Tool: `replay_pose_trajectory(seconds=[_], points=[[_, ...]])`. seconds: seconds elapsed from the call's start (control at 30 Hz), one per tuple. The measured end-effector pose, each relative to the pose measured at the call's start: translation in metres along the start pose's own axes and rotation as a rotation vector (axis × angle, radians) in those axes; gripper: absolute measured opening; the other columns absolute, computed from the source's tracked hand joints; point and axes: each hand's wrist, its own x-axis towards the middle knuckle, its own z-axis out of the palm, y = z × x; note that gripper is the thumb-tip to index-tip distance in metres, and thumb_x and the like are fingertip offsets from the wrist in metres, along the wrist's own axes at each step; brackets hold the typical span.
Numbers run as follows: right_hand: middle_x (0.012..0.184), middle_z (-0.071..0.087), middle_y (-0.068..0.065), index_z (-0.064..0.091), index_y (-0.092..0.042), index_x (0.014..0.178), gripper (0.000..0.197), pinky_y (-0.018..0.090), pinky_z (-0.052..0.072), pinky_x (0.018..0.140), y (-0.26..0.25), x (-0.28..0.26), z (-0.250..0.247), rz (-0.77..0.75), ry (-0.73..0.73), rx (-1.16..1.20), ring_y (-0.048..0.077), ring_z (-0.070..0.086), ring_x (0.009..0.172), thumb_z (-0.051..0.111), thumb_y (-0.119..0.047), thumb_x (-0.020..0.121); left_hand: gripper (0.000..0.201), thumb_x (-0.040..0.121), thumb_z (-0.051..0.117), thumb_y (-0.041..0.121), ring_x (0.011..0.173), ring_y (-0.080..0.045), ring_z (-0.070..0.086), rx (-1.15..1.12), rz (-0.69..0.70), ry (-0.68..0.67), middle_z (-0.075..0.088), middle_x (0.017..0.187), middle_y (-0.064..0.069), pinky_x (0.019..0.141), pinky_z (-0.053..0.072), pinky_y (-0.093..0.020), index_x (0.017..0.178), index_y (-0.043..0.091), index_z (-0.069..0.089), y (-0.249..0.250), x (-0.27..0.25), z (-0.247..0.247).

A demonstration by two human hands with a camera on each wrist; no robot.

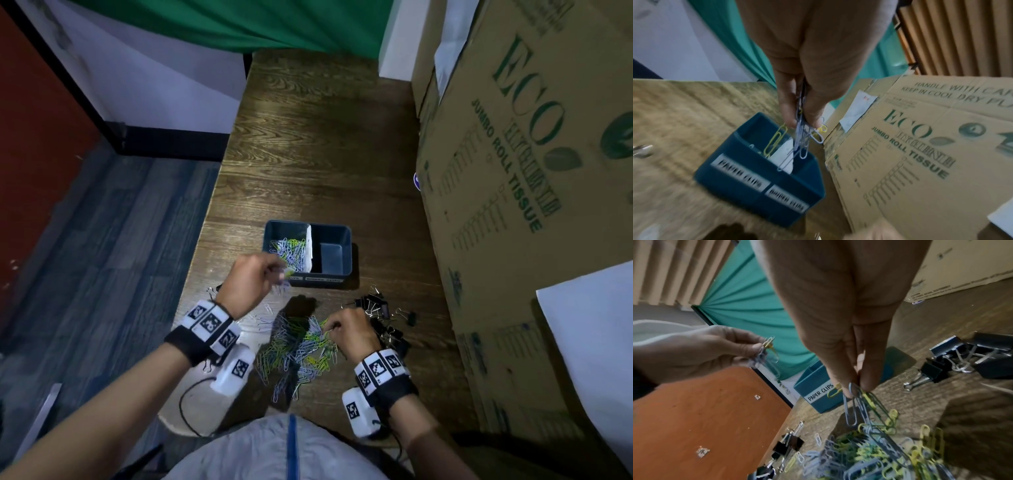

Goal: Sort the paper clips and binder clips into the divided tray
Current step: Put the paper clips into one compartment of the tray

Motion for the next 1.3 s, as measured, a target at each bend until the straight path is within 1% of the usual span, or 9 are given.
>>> replay_pose_trajectory(seconds=[0.1,0.23,0.33,0.47,0.57,0.77,1.0,1.17,1.3], points=[[0.097,0.076,0.004,0.078,-0.012,0.095,0.012,0.023,0.057,0.079,-0.01,-0.002,-0.013,-0.07,0.015,0.038,0.013,0.07,0.086,0.076,-0.006,0.084,0.019,0.084,0.072,0.015,0.071,0.006,0.057,0.0,0.008,0.074,0.072,0.091,0.0,0.061,0.042,-0.001,0.102,0.011,0.071,0.009,0.036,-0.01],[0.101,0.075,0.004,0.078,-0.013,0.091,0.01,0.031,0.059,0.082,-0.033,-0.005,-0.038,-0.13,0.058,0.086,0.015,0.069,0.087,0.075,-0.006,0.085,0.03,0.082,0.074,0.01,0.081,-0.008,0.064,-0.054,-0.058,0.033,0.073,0.099,-0.005,0.079,0.054,-0.019,0.111,0.009,0.069,0.005,0.068,-0.01],[0.102,0.073,0.0,0.078,-0.014,0.093,0.008,0.012,0.051,0.076,-0.05,-0.004,-0.06,-0.206,0.137,0.104,0.007,0.062,0.086,0.075,-0.011,0.085,0.034,0.084,0.067,-0.001,0.09,-0.013,0.066,-0.115,-0.142,0.016,0.071,0.108,-0.008,0.085,0.057,-0.037,0.117,0.01,0.066,-0.015,0.063,-0.002],[0.093,0.075,-0.001,0.08,-0.015,0.089,0.009,0.019,0.053,0.082,-0.08,0.01,-0.096,-0.291,0.224,0.15,0.006,0.065,0.084,0.078,-0.009,0.083,0.026,0.088,0.061,-0.001,0.084,-0.011,0.063,-0.032,-0.208,0.045,0.07,0.105,-0.003,0.077,0.05,-0.021,0.108,0.013,0.069,-0.037,0.023,0.023],[0.089,0.076,0.0,0.08,-0.016,0.087,0.009,0.023,0.055,0.078,-0.104,0.03,-0.115,-0.336,0.28,0.161,0.008,0.067,0.081,0.079,-0.009,0.082,0.027,0.085,0.064,0.001,0.087,-0.015,0.064,0.058,-0.228,-0.049,0.069,0.108,-0.006,0.083,0.054,-0.026,0.109,0.014,0.068,-0.061,-0.012,0.052],[0.093,0.075,0.005,0.079,-0.014,0.095,0.018,0.018,0.044,0.073,-0.128,0.065,-0.115,-0.348,0.329,0.136,0.015,0.067,0.084,0.077,-0.004,0.08,0.076,0.093,0.051,0.05,0.143,-0.033,0.016,0.337,-0.341,-0.485,0.013,0.158,-0.008,0.114,0.027,-0.045,0.152,0.02,0.014,-0.086,-0.055,0.096],[0.102,0.073,0.005,0.074,-0.015,0.103,0.021,0.031,0.059,0.084,-0.067,0.054,-0.03,-0.292,0.16,0.029,0.018,0.07,0.091,0.073,-0.003,0.084,0.102,0.068,0.011,0.086,0.146,-0.033,-0.004,0.495,-0.17,-0.596,-0.01,0.16,-0.005,0.117,0.017,-0.053,0.152,0.03,-0.004,-0.088,-0.072,0.114],[0.139,0.055,0.007,0.056,-0.021,0.136,0.06,0.032,0.055,0.083,-0.008,0.027,0.031,0.018,-0.237,-0.106,0.024,0.063,0.113,0.078,-0.013,0.081,0.092,0.085,0.063,0.045,0.145,-0.034,0.01,0.575,0.003,-0.631,0.003,0.16,-0.01,0.113,0.028,-0.049,0.152,0.022,0.003,-0.087,-0.08,0.121],[0.151,0.024,0.009,0.029,-0.031,0.149,0.089,0.051,0.041,0.107,0.012,0.012,0.064,0.042,-0.207,-0.256,0.034,0.032,0.136,0.081,-0.024,0.078,0.084,0.076,0.071,0.016,0.129,-0.031,0.033,0.569,0.05,-0.586,0.03,0.147,-0.011,0.089,0.051,-0.038,0.146,0.021,0.025,-0.084,-0.084,0.122]])
